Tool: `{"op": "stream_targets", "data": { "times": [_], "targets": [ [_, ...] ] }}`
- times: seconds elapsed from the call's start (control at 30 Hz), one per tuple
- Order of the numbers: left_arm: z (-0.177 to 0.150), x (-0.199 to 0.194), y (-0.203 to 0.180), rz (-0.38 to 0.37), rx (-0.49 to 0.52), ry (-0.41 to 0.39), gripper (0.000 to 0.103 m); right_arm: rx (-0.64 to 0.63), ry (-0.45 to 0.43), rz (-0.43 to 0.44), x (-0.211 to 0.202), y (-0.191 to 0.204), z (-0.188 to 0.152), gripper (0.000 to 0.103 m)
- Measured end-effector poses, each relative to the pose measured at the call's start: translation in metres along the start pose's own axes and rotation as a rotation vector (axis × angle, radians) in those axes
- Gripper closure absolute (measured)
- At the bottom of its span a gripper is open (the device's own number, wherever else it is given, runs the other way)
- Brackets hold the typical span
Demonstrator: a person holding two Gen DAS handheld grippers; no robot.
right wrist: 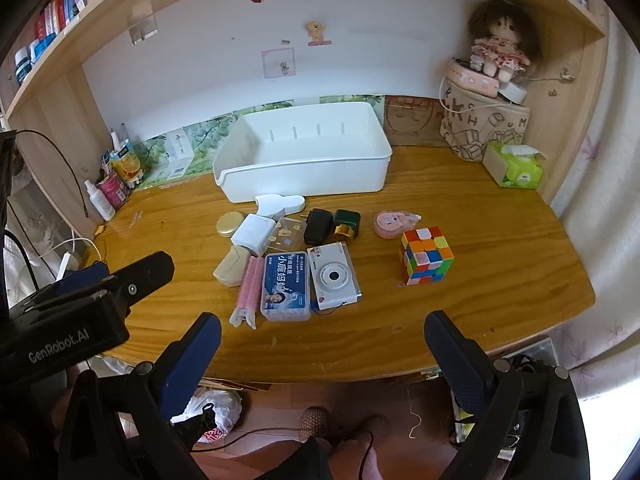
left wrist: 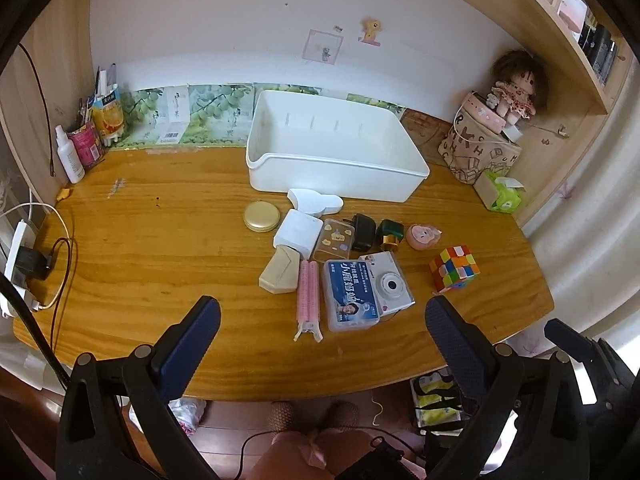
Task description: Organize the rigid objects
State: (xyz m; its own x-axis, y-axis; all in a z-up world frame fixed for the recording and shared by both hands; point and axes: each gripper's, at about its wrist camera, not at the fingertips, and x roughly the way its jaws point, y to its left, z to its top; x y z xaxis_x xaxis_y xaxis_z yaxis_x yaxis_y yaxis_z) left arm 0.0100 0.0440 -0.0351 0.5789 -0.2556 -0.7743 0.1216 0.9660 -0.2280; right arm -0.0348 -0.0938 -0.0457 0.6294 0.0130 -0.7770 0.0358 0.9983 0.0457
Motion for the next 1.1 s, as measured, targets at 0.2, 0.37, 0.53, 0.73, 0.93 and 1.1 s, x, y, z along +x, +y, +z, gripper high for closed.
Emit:
{"op": "stream_targets", "data": {
  "times": [0.2, 0.37, 0.53, 0.73, 0.93, 1.1],
  "targets": [
    [0.002, 0.004, -0.006, -0.023, 0.020, 0.014, 0.001, 0.037, -0.008, -0.033, -0.005, -0.006, -0.003, 0.001],
    [0.005, 0.010, -0.012, -0.023, 0.026, 0.026, 0.001, 0.058, -0.013, -0.034, -0.004, -0.014, -0.003, 0.001],
    [0.009, 0.022, -0.020, 0.000, 0.012, 0.058, 0.001, 0.073, -0.011, -0.022, 0.002, -0.027, 0.003, 0.006],
    [0.015, 0.041, -0.027, 0.045, -0.053, 0.096, 0.001, 0.070, 0.018, 0.006, 0.019, -0.048, 0.015, 0.007],
    [0.025, 0.066, -0.046, 0.132, -0.120, 0.136, 0.001, 0.054, 0.057, 0.058, 0.044, -0.080, 0.039, 0.010],
    [0.034, 0.090, -0.059, 0.205, -0.168, 0.189, 0.001, 0.034, 0.125, 0.112, 0.071, -0.106, 0.057, 0.010]
  ]
}}
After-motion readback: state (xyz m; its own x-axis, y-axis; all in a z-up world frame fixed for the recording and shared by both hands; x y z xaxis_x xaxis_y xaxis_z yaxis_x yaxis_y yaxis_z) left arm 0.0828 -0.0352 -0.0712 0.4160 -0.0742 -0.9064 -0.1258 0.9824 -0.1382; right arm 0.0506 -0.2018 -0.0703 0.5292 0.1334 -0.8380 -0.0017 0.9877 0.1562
